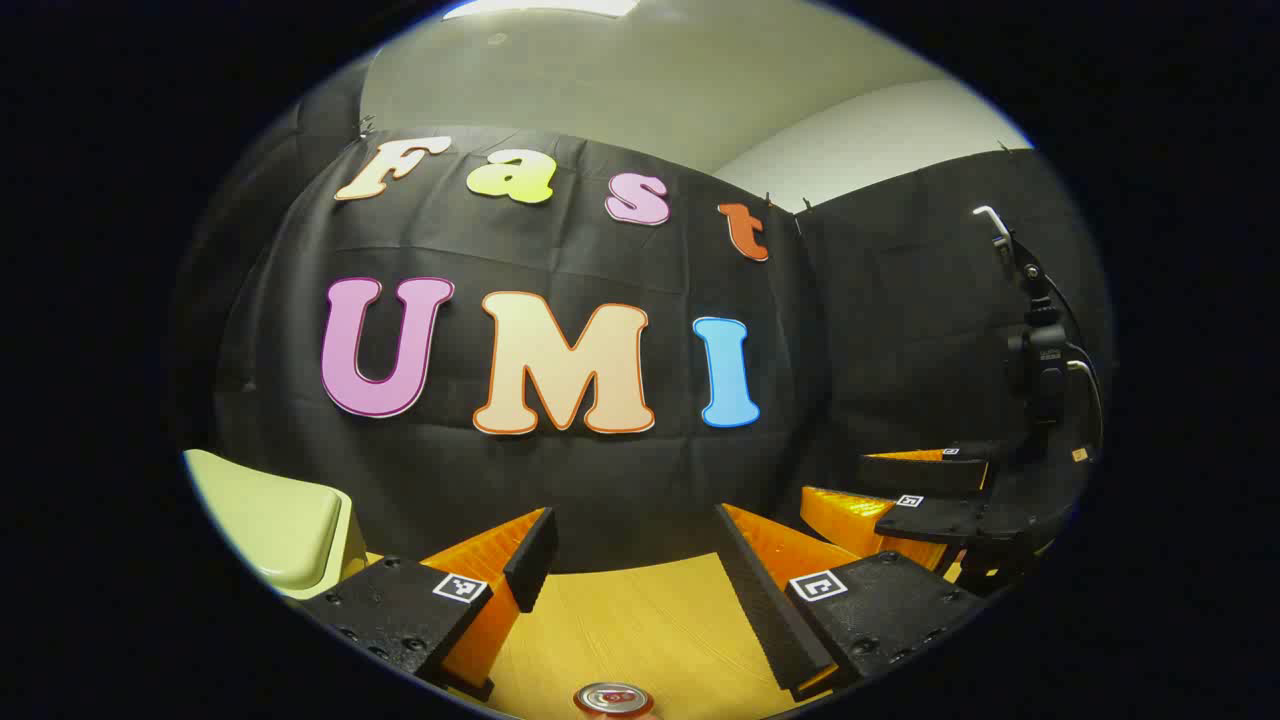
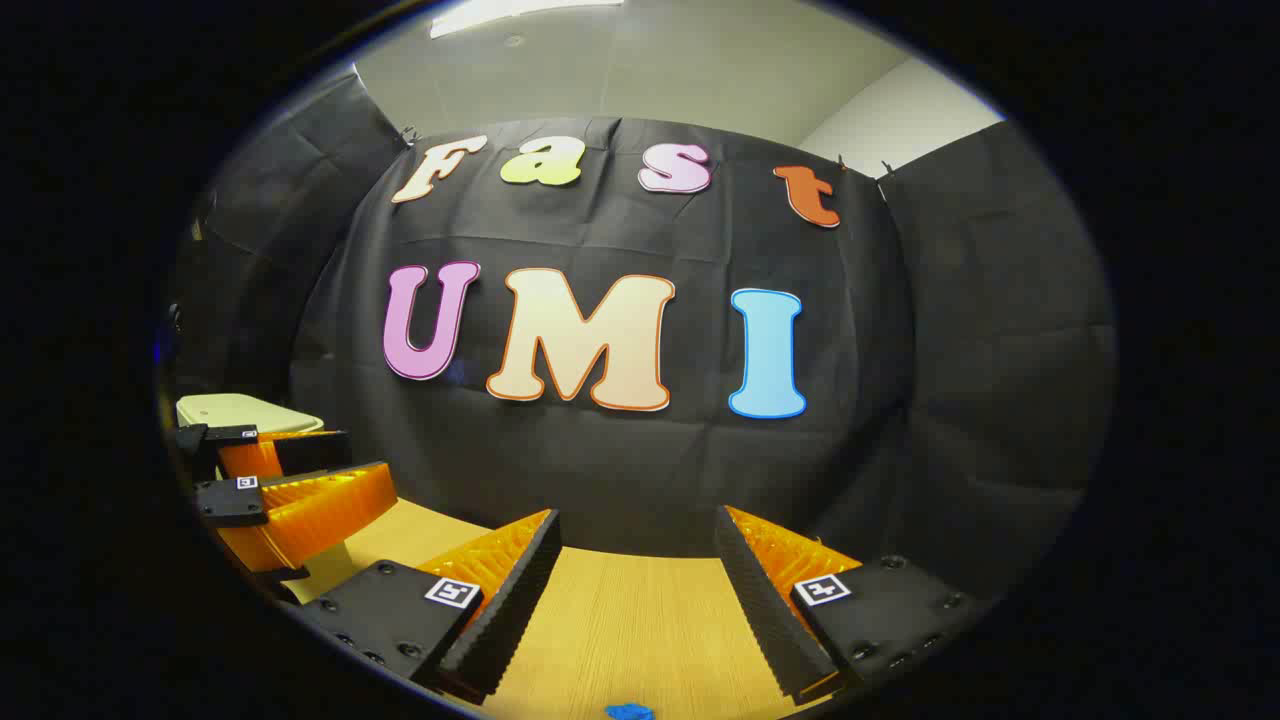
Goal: Press the lid of the desktop garbage bin to open it, pick up the crumpled paper on the desktop and throw it into the bin, then pick up the pop can on the desktop and drop it into the bin, and finally close the garbage bin lid.
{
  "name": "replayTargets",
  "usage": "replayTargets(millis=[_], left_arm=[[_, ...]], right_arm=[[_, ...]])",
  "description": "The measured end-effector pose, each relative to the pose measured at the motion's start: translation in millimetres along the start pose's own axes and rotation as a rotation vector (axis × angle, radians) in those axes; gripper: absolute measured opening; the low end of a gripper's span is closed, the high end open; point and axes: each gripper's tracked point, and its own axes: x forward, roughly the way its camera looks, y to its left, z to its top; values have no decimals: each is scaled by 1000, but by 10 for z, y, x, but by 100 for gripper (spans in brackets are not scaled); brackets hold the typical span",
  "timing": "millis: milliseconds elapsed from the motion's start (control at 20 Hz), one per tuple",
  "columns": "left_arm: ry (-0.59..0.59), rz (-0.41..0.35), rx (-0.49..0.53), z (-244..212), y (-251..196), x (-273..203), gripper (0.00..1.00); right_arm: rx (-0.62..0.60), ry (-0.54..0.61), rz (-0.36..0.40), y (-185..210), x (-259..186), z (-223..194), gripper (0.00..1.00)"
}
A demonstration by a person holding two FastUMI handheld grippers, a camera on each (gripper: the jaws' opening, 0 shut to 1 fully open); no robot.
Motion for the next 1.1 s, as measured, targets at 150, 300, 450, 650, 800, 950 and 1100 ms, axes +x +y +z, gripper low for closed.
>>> replayTargets(millis=[150, 300, 450, 650, 800, 950, 1100], left_arm=[[-2, 0, 2, -2, 5, 10, 93], [-1, 6, 7, -4, 22, 7, 93], [-2, 7, 7, -2, 20, 4, 93], [-5, 4, 6, 5, 5, -1, 93], [-7, -1, 10, 22, -11, -15, 93], [-9, -5, 10, 27, -35, -13, 93], [-10, -9, 9, 34, -60, -20, 93]], right_arm=[[1, -5, -27, -93, -10, 2, 98], [14, -4, -24, -111, -3, 1, 99], [16, 5, -23, -130, 10, -29, 98], [24, 1, -19, -99, -2, -20, 98], [20, -8, -13, -81, -13, 15, 98], [17, -13, -17, -97, -30, 21, 99], [16, -11, -18, -114, -18, 13, 98]])
